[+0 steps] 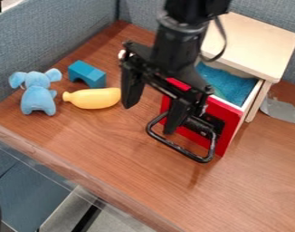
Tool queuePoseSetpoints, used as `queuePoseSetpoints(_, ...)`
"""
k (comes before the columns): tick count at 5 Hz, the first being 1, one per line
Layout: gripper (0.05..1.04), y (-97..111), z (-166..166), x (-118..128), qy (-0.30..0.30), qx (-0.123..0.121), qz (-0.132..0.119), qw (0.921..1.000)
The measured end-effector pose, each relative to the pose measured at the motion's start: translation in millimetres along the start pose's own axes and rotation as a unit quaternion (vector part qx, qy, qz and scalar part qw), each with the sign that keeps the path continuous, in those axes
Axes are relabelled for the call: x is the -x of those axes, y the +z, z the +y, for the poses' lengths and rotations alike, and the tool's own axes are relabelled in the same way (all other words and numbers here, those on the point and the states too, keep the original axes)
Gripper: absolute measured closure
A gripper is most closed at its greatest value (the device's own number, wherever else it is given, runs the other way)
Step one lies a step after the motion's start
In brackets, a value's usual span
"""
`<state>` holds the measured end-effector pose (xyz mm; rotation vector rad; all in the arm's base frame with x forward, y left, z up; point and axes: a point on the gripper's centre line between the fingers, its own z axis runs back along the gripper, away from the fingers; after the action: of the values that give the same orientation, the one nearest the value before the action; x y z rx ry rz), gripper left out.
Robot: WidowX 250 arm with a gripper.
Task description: Close the drawer
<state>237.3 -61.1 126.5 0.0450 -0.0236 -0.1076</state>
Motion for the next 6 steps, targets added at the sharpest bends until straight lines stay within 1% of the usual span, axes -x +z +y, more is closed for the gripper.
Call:
queuePoseSetpoints(1, 0.083, -24, 2, 5, -0.021, 0.007, -0.062, 0.9978)
queuePoseSetpoints(2, 0.084, -38, 5, -5, -0.009, 0.003, -0.126, 0.992)
queuePoseSetpoints(3, 0.083, -53, 7, -22, 0.014, -0.014, -0.151, 0.9884)
queuePoseSetpoints(4, 0.084, -68, 10, -34, 0.036, -0.009, -0.16, 0.9864)
queuePoseSetpoints(5, 0.087, -78, 10, -48, 0.046, -0.002, -0.17, 0.9844)
queuePoseSetpoints(6, 0.084, -81, 8, -56, 0.046, -0.001, -0.173, 0.9838)
